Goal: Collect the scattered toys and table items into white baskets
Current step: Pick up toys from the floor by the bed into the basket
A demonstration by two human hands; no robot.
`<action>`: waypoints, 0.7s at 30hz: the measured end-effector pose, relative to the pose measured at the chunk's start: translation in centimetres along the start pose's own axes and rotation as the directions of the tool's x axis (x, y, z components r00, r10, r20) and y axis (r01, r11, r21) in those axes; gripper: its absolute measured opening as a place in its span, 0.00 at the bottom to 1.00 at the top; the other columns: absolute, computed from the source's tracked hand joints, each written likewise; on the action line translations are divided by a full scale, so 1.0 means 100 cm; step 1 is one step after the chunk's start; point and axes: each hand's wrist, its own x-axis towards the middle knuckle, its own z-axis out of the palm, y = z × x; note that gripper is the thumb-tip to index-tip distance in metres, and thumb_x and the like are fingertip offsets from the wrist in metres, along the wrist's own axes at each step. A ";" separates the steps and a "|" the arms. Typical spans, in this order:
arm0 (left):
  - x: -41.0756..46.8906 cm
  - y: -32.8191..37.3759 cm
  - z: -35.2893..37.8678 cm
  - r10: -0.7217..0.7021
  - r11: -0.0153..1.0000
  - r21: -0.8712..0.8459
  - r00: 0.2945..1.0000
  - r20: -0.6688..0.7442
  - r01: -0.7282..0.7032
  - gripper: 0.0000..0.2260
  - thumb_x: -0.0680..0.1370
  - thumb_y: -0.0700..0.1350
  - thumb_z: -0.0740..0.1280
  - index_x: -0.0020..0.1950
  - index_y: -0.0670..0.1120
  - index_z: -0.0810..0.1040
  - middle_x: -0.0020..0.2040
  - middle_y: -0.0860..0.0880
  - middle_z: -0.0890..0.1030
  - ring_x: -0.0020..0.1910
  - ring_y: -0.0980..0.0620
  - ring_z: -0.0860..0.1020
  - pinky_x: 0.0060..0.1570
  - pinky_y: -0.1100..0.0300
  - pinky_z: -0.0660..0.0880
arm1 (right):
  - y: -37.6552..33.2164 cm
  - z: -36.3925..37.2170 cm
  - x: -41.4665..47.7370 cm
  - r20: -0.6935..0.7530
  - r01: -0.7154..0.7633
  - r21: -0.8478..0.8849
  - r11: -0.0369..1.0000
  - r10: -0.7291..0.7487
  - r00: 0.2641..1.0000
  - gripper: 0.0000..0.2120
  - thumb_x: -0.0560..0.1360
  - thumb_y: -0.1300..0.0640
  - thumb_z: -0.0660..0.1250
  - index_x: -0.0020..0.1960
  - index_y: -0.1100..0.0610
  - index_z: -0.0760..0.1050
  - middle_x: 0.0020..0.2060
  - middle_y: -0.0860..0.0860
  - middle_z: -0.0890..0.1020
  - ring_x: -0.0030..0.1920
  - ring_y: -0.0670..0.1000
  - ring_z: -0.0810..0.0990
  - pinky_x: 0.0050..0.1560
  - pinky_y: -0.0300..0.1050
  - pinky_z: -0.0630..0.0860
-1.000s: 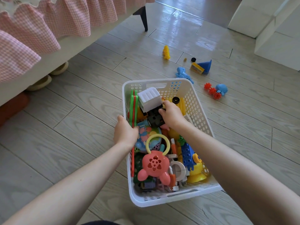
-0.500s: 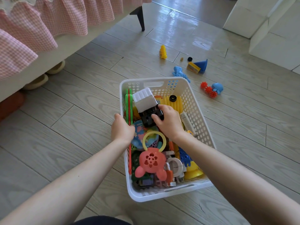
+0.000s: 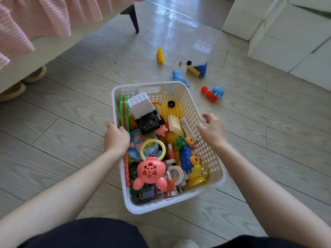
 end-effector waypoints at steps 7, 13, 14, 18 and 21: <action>-0.003 0.015 0.002 0.032 0.992 0.121 0.999 0.042 -0.037 0.12 0.77 0.35 0.57 0.60 0.31 0.68 0.60 0.30 0.72 0.59 0.34 0.71 0.51 0.50 0.67 | 0.020 -0.020 -0.031 0.125 -0.103 0.170 0.980 0.082 0.989 0.11 0.74 0.69 0.59 0.51 0.67 0.78 0.47 0.63 0.83 0.49 0.62 0.81 0.52 0.56 0.77; -0.008 0.025 0.026 0.185 0.955 0.202 0.967 0.172 -0.219 0.10 0.77 0.36 0.58 0.55 0.32 0.71 0.55 0.29 0.74 0.55 0.33 0.72 0.42 0.53 0.64 | 0.062 -0.047 -0.071 0.089 -0.185 0.273 0.944 0.167 0.982 0.10 0.72 0.69 0.63 0.51 0.64 0.79 0.46 0.58 0.84 0.47 0.55 0.83 0.52 0.55 0.79; -0.011 0.027 0.032 0.203 0.949 0.204 0.962 0.184 -0.239 0.10 0.77 0.36 0.58 0.55 0.33 0.71 0.54 0.29 0.75 0.55 0.32 0.72 0.43 0.52 0.65 | 0.069 -0.051 -0.076 0.086 -0.195 0.294 0.936 0.178 0.980 0.10 0.72 0.69 0.64 0.52 0.63 0.79 0.46 0.57 0.84 0.47 0.54 0.83 0.51 0.53 0.79; -0.018 0.028 0.046 0.246 0.935 0.213 0.950 0.191 -0.285 0.09 0.78 0.36 0.57 0.54 0.32 0.71 0.54 0.29 0.75 0.54 0.31 0.72 0.43 0.52 0.64 | 0.092 -0.055 -0.083 0.086 -0.221 0.378 0.899 0.204 0.975 0.09 0.71 0.68 0.67 0.49 0.62 0.79 0.45 0.57 0.83 0.45 0.52 0.83 0.47 0.46 0.80; -0.018 0.026 0.049 0.255 0.932 0.217 0.950 0.181 -0.291 0.08 0.78 0.37 0.58 0.53 0.33 0.70 0.53 0.29 0.75 0.53 0.32 0.73 0.41 0.53 0.62 | 0.109 -0.053 -0.080 0.069 -0.235 0.456 0.858 0.229 0.971 0.05 0.72 0.63 0.68 0.40 0.55 0.78 0.34 0.49 0.82 0.32 0.40 0.80 0.31 0.34 0.75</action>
